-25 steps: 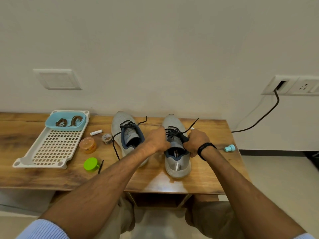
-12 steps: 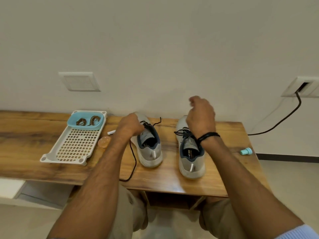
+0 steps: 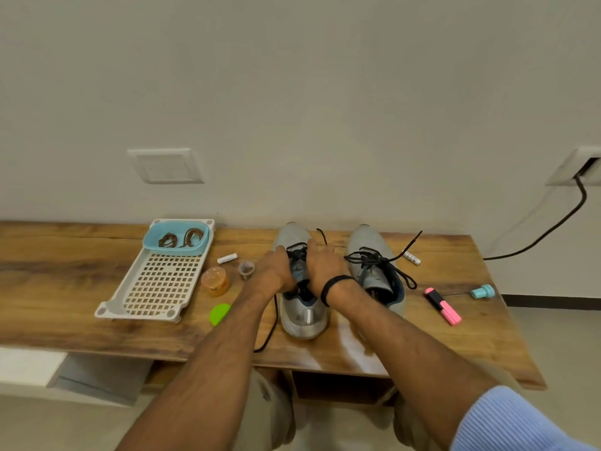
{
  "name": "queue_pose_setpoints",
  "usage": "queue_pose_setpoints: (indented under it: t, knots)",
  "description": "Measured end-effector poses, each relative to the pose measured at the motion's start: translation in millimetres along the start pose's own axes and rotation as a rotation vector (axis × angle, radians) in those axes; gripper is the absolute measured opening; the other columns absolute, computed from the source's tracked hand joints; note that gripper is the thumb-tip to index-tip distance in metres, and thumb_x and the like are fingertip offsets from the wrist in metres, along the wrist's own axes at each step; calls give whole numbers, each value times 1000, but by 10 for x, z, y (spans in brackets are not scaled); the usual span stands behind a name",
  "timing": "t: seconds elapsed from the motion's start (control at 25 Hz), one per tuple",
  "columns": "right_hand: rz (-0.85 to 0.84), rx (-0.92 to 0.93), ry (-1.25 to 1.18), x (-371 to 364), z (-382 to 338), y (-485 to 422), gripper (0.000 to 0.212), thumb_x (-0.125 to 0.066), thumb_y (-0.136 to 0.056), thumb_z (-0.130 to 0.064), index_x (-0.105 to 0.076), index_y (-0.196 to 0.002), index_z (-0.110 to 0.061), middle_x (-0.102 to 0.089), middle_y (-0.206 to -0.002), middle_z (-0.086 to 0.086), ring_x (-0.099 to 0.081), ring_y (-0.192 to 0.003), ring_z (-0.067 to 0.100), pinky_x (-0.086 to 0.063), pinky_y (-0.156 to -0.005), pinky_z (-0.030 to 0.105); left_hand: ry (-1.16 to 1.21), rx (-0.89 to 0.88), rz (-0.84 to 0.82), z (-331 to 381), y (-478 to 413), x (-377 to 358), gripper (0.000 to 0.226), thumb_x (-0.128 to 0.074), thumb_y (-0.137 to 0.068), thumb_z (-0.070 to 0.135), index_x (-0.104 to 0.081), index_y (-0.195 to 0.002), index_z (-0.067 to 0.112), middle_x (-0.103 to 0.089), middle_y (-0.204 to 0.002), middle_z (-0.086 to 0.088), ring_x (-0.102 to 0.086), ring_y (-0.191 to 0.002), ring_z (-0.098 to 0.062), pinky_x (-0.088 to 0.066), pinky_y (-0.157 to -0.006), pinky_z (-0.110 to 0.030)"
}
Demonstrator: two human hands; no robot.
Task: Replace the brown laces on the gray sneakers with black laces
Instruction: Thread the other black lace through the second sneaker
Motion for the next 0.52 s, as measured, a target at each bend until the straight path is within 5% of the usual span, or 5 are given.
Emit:
queue_pose_setpoints:
  t: [0.16,0.32,0.4,0.52]
  knots:
    - [40,-10,-91,6,19,49,34,-53,-94,-9,-43,-126,0,-61,-116,20,-63,-102,35,-48,-73,38,98,28,-49,-46,52,17,66,-85,-74,30,-50,-125,7,-65,-117,-13,-65,-103,-26,-54,-78,-34]
    - [-28,-11,-370,332,179,55,11,-64,-81,-13,-58,-88,-7,-63,-85,14,-61,-82,30,-46,-65,31,187,59,-48,-194,101,226,50,-75,-81,50,-70,-105,6,-69,-99,-20,-68,-88,-26,-50,-68,-33]
    - [101,-73,-655,444,285,60,12,-63,-79,-10,-69,-87,-4,-69,-87,12,-65,-86,30,-55,-77,35,285,21,59,-254,128,372,40,-66,-87,53,-76,-84,14,-71,-99,-15,-65,-91,-24,-50,-77,-32]
    - [229,-180,-965,534,380,75,17,-68,-84,-12,-72,-100,-16,-70,-87,-3,-68,-93,18,-54,-93,37,729,-18,76,-242,166,480,44,-71,-80,58,-71,-62,17,-71,-103,-4,-61,-106,-22,-43,-97,-39]
Point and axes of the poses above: each hand's wrist, its own y-axis away from the middle knuckle, its own x-axis out of the back of the hand, z = x × y, the point moved 1 cm from there along -y, towards the middle knuckle
